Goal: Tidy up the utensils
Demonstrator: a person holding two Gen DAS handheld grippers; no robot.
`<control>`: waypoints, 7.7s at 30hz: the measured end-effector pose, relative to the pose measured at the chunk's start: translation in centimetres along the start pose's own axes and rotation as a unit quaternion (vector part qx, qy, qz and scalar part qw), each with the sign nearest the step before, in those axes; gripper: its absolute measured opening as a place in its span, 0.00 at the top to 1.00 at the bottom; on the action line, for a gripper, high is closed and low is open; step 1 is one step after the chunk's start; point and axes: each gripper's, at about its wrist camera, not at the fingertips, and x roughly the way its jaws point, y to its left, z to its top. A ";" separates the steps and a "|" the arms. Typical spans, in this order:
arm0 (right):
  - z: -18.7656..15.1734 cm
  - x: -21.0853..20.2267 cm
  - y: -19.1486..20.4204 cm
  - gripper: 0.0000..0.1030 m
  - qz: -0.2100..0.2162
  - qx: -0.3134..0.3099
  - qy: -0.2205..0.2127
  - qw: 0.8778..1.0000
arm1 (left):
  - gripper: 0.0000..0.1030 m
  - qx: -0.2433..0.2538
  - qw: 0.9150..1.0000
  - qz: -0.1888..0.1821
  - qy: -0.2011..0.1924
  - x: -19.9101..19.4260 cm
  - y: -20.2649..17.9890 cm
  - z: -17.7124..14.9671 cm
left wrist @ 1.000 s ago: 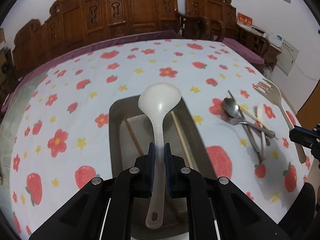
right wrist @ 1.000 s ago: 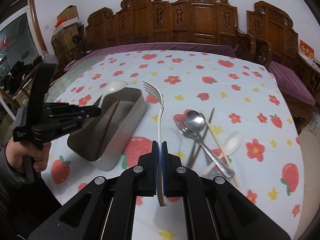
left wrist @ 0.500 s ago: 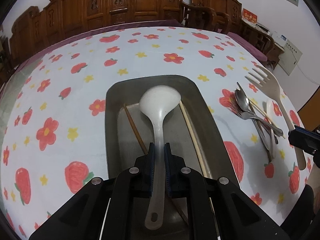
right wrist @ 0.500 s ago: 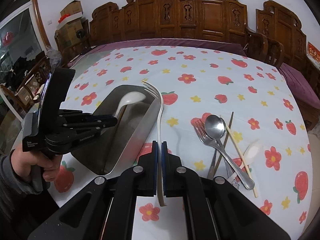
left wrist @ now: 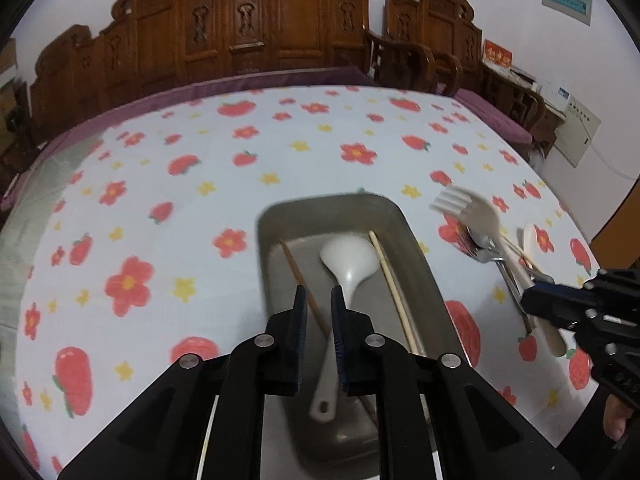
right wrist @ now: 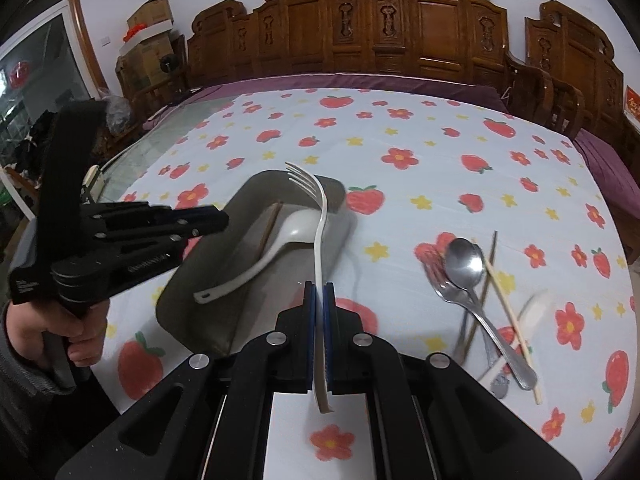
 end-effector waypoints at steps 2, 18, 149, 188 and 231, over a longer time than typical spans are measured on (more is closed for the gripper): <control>0.2 0.4 0.5 0.95 0.005 0.002 0.001 1.000 | 0.86 -0.003 1.000 0.006 -0.009 -0.8 0.7 0.1; 2.3 6.8 4.2 0.95 0.025 0.034 0.033 0.999 | 0.85 -0.022 0.998 0.035 -0.045 -3.8 4.5 0.6; -11.0 -5.3 -21.6 0.92 -0.104 0.062 0.025 0.992 | 0.59 0.012 0.996 -0.076 0.048 9.4 -21.3 1.5; -11.4 -5.1 -21.1 0.92 -0.100 0.064 0.026 0.993 | 0.96 0.028 0.996 -0.075 0.040 8.7 -22.0 2.3; -10.5 -5.5 -19.7 0.92 -0.092 0.057 0.020 0.994 | 0.95 0.165 0.982 -0.043 0.085 10.3 -23.6 0.0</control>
